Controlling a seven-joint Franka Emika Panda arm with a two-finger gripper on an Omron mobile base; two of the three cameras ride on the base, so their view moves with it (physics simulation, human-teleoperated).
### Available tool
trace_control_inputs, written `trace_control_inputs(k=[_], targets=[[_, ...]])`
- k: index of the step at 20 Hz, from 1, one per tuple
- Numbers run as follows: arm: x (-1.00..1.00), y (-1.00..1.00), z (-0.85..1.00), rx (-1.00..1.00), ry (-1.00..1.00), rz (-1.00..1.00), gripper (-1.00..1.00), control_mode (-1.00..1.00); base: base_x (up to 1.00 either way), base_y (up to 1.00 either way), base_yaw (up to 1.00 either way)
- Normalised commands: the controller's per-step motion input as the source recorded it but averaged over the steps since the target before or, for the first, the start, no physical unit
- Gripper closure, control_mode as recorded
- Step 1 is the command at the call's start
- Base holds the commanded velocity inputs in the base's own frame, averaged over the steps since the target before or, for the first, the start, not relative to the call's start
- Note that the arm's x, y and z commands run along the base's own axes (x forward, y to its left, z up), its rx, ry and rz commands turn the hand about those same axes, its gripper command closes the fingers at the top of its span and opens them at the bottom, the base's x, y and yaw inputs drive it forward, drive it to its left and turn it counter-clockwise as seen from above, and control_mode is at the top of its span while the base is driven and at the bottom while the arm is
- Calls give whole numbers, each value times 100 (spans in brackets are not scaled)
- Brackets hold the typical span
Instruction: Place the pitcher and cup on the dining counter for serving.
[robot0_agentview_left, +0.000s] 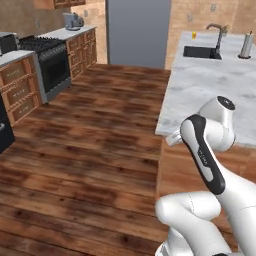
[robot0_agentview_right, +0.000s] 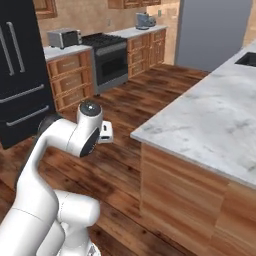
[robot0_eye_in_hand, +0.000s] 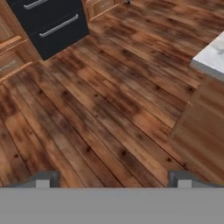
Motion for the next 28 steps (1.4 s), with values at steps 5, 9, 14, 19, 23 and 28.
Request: trace_control_inputs(k=[5, 9, 14, 19, 23, 28], targets=[[0, 0, 0, 0, 0, 0, -100, 100, 97, 100, 19], [0, 0, 0, 0, 0, 0, -100, 100, 89, 100, -1], [0, 0, 0, 0, 0, 0, -100, 100, 73, 99, -26], [0, 0, 0, 0, 0, 0, -100, 100, 68, 93, -54], [0, 0, 0, 0, 0, 0, -100, 100, 75, 94, -60], [0, 0, 0, 0, 0, 0, -100, 100, 95, 94, -52]])
